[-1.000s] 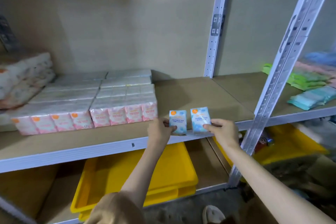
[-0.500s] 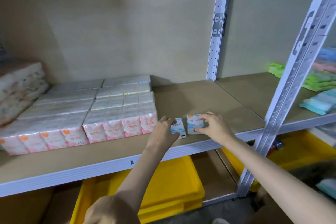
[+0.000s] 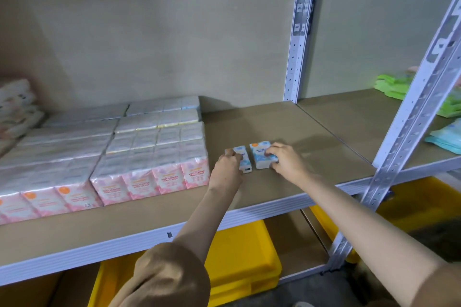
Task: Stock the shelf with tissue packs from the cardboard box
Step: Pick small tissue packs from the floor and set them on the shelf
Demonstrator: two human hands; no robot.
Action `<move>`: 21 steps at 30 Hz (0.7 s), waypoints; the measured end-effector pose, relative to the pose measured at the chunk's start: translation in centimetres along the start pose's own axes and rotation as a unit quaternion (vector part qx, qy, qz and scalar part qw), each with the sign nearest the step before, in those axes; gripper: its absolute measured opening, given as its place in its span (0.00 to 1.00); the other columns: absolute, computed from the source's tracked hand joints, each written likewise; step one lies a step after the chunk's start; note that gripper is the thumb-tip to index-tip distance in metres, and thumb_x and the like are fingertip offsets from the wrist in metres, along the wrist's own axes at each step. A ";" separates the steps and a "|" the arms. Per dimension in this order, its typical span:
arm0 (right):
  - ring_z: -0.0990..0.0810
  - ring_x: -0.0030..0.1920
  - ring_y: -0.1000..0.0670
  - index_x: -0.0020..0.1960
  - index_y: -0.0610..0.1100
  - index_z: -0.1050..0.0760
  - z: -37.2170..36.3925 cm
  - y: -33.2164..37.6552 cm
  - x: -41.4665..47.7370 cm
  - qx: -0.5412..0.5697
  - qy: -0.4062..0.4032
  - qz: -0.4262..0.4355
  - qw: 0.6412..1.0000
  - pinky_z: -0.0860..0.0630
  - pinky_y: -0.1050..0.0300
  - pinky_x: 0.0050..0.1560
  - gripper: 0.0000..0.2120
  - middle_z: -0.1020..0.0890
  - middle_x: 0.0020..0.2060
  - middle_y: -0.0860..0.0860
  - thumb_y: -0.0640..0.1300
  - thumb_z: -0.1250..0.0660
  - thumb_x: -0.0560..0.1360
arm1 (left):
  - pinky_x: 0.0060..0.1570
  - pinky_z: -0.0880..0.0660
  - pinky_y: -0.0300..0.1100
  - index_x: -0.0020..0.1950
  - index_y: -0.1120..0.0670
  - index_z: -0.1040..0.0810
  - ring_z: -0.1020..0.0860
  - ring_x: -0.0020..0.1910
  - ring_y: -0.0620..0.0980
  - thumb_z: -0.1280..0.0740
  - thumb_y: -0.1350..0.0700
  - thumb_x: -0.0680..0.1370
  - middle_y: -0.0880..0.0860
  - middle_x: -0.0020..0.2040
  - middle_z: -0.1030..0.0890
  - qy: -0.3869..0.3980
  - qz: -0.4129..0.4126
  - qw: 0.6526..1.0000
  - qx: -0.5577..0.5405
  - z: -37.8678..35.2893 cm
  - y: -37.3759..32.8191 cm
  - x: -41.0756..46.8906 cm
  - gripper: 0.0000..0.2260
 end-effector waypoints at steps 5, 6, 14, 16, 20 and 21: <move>0.27 0.63 0.44 0.62 0.39 0.25 -0.6 0.4 1.9 0.010 -0.006 0.011 1.000 0.32 0.59 0.60 0.17 0.26 0.66 0.45 0.32 0.36 0.73 | 0.61 0.29 0.48 0.67 0.59 0.29 0.26 0.62 0.59 0.38 0.65 0.77 0.58 0.67 0.29 0.001 0.008 1.000 0.002 -0.1 0.2 1.6 0.18; 0.27 0.63 0.44 0.62 0.39 0.25 -0.6 0.5 2.1 0.014 -0.008 0.011 1.000 0.31 0.59 0.59 0.17 0.26 0.65 0.45 0.32 0.36 0.73 | 0.61 0.29 0.48 0.66 0.59 0.29 0.25 0.62 0.59 0.38 0.65 0.76 0.58 0.67 0.29 0.001 0.009 1.000 0.001 -0.1 0.3 1.8 0.18; 0.26 0.63 0.44 0.61 0.39 0.25 -0.5 0.7 2.3 0.021 -0.016 0.010 1.000 0.34 0.60 0.55 0.17 0.26 0.65 0.46 0.32 0.37 0.73 | 0.62 0.30 0.47 0.66 0.59 0.28 0.27 0.63 0.59 0.37 0.65 0.76 0.59 0.66 0.28 0.001 0.010 1.000 0.003 0.2 0.5 2.6 0.18; 0.27 0.63 0.44 0.62 0.40 0.26 -0.4 0.7 2.3 0.011 -0.005 0.011 1.000 0.31 0.59 0.56 0.17 0.27 0.66 0.45 0.32 0.37 0.74 | 0.61 0.30 0.47 0.66 0.60 0.29 0.27 0.63 0.59 0.37 0.65 0.76 0.59 0.66 0.28 0.006 0.010 1.000 0.006 0.3 0.5 2.5 0.18; 0.27 0.62 0.43 0.61 0.39 0.26 0.4 0.9 2.3 0.002 0.014 0.016 1.000 0.29 0.55 0.58 0.16 0.27 0.64 0.44 0.34 0.36 0.73 | 0.61 0.29 0.47 0.66 0.60 0.29 0.28 0.63 0.59 0.38 0.66 0.75 0.59 0.65 0.27 0.008 0.010 1.000 0.016 1.1 0.3 2.0 0.19; 0.27 0.61 0.43 0.61 0.38 0.26 0.7 1.0 2.2 0.005 0.014 0.016 1.000 0.29 0.55 0.57 0.16 0.27 0.63 0.43 0.35 0.35 0.73 | 0.61 0.29 0.48 0.66 0.60 0.29 0.28 0.64 0.59 0.38 0.65 0.75 0.59 0.66 0.28 0.005 0.010 1.000 0.015 1.3 0.3 1.6 0.19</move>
Point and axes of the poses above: each hand's wrist, its own x-axis towards the middle knuckle, its own z-axis out of the back of the hand, y = z × x, the point moved 3 cm from there along x, towards the middle knuckle
